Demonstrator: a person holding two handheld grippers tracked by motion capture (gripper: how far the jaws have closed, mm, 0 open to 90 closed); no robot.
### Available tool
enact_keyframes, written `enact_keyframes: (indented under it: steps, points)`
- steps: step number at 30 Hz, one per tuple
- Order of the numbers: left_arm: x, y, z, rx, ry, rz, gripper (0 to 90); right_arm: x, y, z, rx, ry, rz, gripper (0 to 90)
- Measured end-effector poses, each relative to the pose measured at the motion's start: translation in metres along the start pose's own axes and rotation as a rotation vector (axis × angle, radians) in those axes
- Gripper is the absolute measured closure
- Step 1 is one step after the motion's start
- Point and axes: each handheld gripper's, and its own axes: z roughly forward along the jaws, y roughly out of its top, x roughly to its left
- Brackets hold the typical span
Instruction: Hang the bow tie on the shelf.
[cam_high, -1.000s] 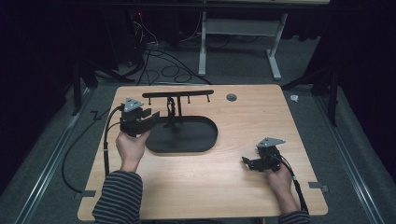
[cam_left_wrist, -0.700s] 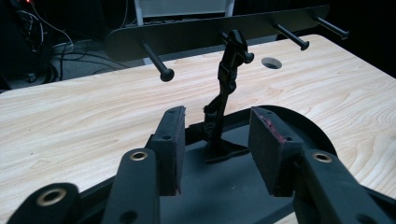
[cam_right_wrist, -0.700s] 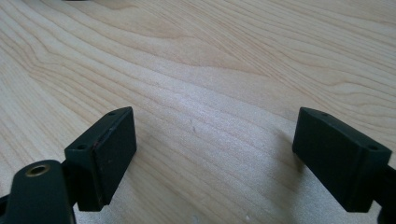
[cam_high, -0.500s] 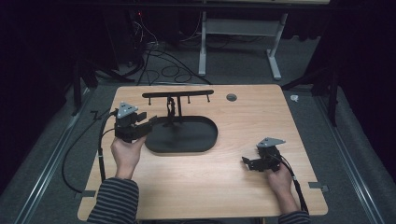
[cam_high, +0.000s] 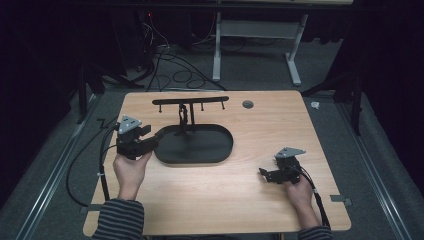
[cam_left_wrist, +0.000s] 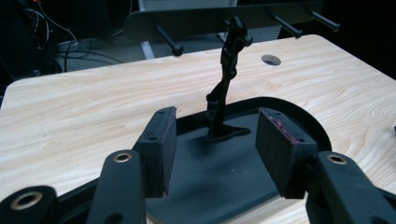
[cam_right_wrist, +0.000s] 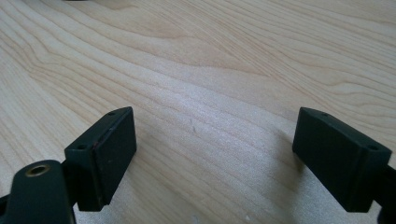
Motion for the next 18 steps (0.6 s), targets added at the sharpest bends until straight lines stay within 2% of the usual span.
enact_keyframes:
  steps: [18]
  points:
    - [0.002,-0.016,-0.010,0.011,-0.001,-0.012,47.6,0.000,0.000,0.000,0.000,0.000,0.000,14.3]
